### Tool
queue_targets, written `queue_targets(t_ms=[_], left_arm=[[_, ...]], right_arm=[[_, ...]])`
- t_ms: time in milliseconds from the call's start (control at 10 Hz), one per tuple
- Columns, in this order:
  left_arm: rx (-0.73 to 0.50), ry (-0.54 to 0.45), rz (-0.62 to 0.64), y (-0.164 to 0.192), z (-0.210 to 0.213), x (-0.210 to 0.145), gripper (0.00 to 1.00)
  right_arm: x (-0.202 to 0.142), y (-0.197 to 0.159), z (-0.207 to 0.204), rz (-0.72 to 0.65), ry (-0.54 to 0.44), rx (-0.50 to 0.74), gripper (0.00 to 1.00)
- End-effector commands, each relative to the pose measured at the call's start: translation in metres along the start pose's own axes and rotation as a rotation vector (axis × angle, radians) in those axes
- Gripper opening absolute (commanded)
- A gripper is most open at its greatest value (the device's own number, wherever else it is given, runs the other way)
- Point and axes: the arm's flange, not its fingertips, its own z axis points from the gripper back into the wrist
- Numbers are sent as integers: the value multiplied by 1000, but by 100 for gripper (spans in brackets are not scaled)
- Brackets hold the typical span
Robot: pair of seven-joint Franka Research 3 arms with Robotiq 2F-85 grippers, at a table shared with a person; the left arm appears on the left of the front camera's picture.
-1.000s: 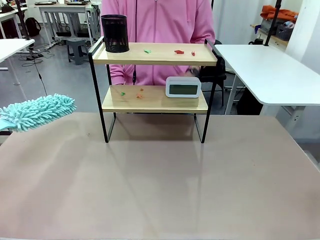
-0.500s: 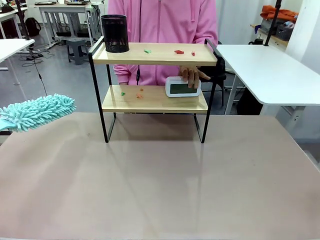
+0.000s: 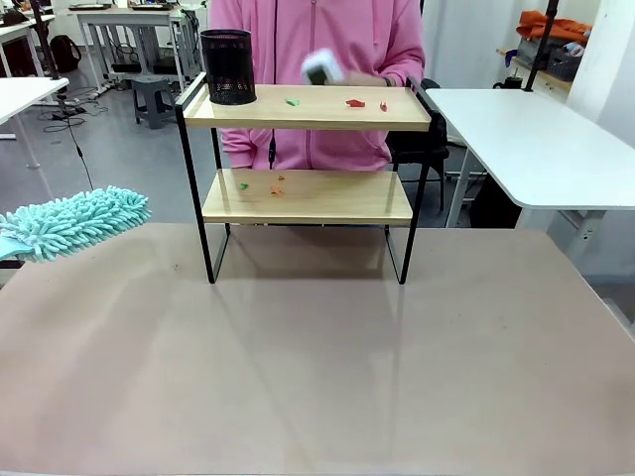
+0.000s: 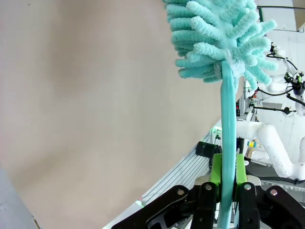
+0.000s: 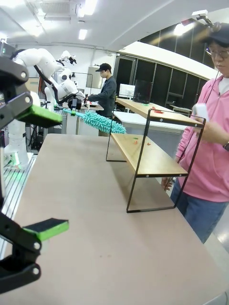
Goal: Clean the shelf.
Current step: Clean the specific tier of the Shelf with the Duster once objects are removed.
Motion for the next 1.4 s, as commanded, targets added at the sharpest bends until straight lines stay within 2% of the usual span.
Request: queue_targets(t_ms=[0, 100, 200, 400, 500, 700, 900, 1000, 1100, 1300], left_arm=[[-17, -25, 5, -4, 1, 1, 0], [-17, -25, 5, -4, 1, 1, 0], [0, 0, 0, 0, 0, 0, 13], [90, 126, -131, -45, 7, -26, 13], [148, 145, -182, -65, 15, -48, 13], [242, 264, -284, -85, 15, -95, 13], [305, 446, -436, -94, -4, -135, 13], [325, 473, -493, -99, -14, -147, 13], [305, 553, -564, -106, -26, -156, 13], [303, 529, -626, -128, -79, -153, 13]], right_arm=[[2, 1, -2, 23, -12, 19, 100], [2, 1, -2, 23, -12, 19, 100], [2, 1, -2, 23, -12, 19, 100], [2, 1, -2, 23, -12, 19, 100], [2, 1, -2, 23, -12, 19, 100], [2, 1, -2, 23, -12, 19, 100], [2, 1, -2, 23, -12, 19, 100], [2, 1, -2, 23, -12, 19, 100], [2, 1, -2, 23, -12, 19, 100], [2, 1, -2, 23, -12, 19, 100]])
